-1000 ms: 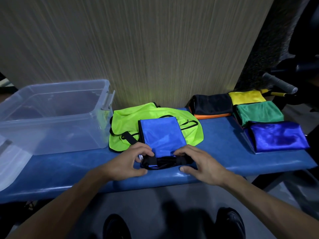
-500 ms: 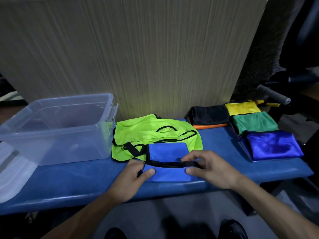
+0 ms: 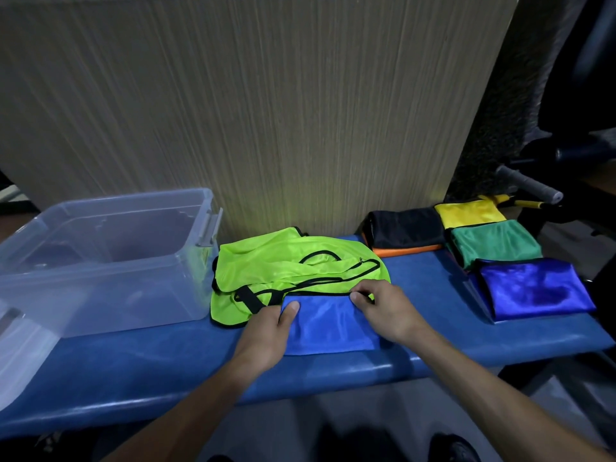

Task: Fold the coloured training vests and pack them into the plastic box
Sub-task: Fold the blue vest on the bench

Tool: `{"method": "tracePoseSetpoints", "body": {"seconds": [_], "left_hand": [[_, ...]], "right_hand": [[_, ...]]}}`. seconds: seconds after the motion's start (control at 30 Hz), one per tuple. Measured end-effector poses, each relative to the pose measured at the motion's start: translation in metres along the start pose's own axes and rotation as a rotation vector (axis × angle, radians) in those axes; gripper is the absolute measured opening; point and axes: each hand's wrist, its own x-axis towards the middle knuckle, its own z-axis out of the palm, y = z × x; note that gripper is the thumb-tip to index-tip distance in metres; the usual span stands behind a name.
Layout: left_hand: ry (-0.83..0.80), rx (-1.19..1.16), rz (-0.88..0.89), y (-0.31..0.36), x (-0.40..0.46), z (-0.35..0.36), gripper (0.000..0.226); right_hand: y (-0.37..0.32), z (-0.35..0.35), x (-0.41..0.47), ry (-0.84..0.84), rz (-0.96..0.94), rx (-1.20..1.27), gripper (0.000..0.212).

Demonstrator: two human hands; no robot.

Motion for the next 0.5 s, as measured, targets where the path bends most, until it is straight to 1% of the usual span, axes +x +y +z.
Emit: {"method": "tracePoseSetpoints", "body": {"seconds": [0.1, 0.17, 0.23, 0.3, 0.37, 0.4, 0.43, 0.47, 0.5], "left_hand": [[-0.031, 0.221, -0.073, 0.006, 0.009, -0.001, 0.056], [-0.022, 0.388, -0.094, 0.012, 0.011, 0.001, 0.057], [0.021, 0.516, -0.068, 0.019, 0.011, 0.000, 0.057], [0.038, 0.672, -0.016, 0.023, 0.011, -0.006, 0.054], [0.041, 0.868, 0.099, 0.021, 0.012, -0.008, 0.042], [0.084, 0.938, 0.170, 0.023, 0.010, -0.010, 0.033], [0.141, 0.968, 0.207, 0.026, 0.008, -0.015, 0.023], [0.197, 0.949, 0.233, 0.024, 0.009, -0.017, 0.020], [0.268, 0.917, 0.325, 0.019, 0.013, -0.015, 0.029]], "right_hand": [[0.000, 0.012, 0.002, 0.062, -0.006, -0.145, 0.020], [0.000, 0.016, 0.002, 0.070, 0.059, -0.267, 0.027], [-0.001, 0.017, 0.003, 0.056, 0.125, -0.318, 0.035], [-0.003, 0.018, 0.006, 0.057, 0.152, -0.323, 0.038], [-0.003, 0.019, 0.008, 0.085, 0.163, -0.310, 0.038], [-0.003, 0.019, 0.009, 0.099, 0.167, -0.309, 0.038], [-0.004, 0.019, 0.010, 0.106, 0.170, -0.311, 0.038], [-0.005, 0.018, 0.011, 0.109, 0.173, -0.316, 0.038], [-0.006, 0.017, 0.012, 0.108, 0.180, -0.321, 0.037]]}}
